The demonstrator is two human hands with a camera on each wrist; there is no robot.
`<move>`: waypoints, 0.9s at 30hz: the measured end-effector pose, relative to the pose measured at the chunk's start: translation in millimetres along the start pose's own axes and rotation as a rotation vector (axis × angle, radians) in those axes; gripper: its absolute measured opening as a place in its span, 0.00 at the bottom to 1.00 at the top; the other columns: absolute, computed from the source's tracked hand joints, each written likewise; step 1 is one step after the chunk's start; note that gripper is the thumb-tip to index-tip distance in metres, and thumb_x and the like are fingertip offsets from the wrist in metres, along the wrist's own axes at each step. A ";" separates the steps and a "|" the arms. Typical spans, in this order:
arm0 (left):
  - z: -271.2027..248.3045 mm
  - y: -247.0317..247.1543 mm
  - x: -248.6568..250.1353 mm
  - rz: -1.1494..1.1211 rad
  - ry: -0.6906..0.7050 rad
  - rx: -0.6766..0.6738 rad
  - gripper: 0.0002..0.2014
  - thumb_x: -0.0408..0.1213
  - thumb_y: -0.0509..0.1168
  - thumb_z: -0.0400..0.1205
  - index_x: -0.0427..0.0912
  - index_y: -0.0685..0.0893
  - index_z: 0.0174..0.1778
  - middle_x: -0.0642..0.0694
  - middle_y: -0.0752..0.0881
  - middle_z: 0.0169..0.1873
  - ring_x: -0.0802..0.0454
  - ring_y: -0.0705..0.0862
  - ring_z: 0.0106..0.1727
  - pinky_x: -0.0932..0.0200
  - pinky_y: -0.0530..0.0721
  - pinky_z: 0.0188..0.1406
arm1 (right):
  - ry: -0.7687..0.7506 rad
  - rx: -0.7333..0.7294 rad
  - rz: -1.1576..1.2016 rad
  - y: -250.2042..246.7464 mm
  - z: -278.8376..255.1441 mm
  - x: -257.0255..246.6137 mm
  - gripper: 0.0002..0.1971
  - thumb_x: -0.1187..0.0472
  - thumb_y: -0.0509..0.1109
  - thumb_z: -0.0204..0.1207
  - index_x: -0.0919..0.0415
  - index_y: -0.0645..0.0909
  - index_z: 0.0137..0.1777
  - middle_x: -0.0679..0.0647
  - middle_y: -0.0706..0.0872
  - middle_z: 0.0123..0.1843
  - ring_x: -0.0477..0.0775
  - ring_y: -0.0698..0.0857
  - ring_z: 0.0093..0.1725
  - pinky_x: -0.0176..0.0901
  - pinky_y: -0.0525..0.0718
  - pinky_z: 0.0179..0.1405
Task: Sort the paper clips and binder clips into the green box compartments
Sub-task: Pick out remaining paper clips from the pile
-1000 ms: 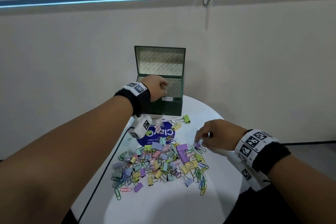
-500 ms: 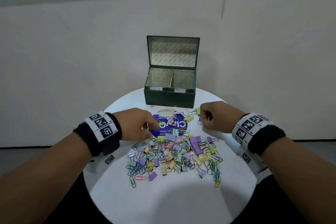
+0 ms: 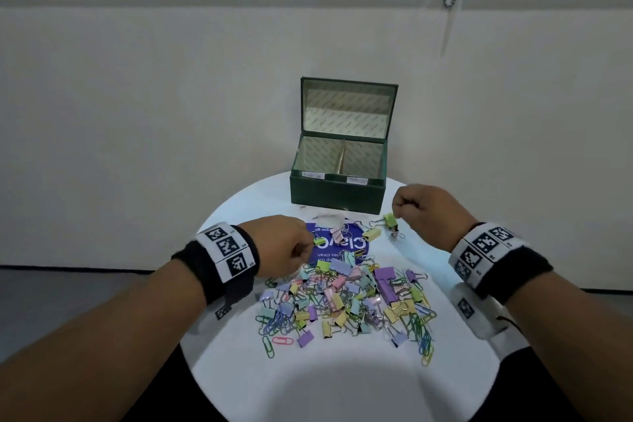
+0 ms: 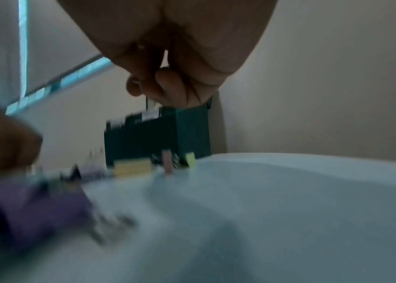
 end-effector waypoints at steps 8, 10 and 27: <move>3.0 1.3 4.8 -0.060 0.017 -0.034 0.06 0.47 0.70 0.80 0.55 0.87 0.50 0.58 0.83 0.48 0.58 0.83 0.47 0.54 0.86 0.54 | 0.084 -0.323 0.011 37.6 3.4 -19.3 0.13 0.63 0.68 0.78 0.57 0.79 0.31 0.48 0.78 0.29 0.46 0.73 0.26 0.37 0.71 0.27; 4.5 -0.4 7.2 -0.058 0.026 -0.012 0.01 0.43 0.70 0.79 0.52 0.86 0.43 0.57 0.84 0.45 0.58 0.83 0.45 0.55 0.86 0.51 | -0.062 -0.422 -0.369 59.7 0.6 -31.9 0.08 0.56 0.71 0.78 0.54 0.87 0.37 0.45 0.86 0.37 0.43 0.81 0.36 0.38 0.78 0.40; -6.1 -11.1 -15.2 0.073 -0.121 -0.037 0.14 0.39 0.52 0.86 0.45 0.83 0.44 0.51 0.75 0.34 0.48 0.77 0.42 0.58 0.71 0.43 | -0.128 -0.504 -0.308 83.3 10.8 -38.3 0.08 0.56 0.73 0.80 0.51 0.92 0.54 0.42 0.89 0.46 0.37 0.80 0.39 0.38 0.77 0.49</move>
Point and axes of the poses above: each hand's wrist, its own z-axis towards the middle knuckle, its own y-axis out of the palm, x = y × z, the point moved 10 cm from there along z, towards the middle knuckle
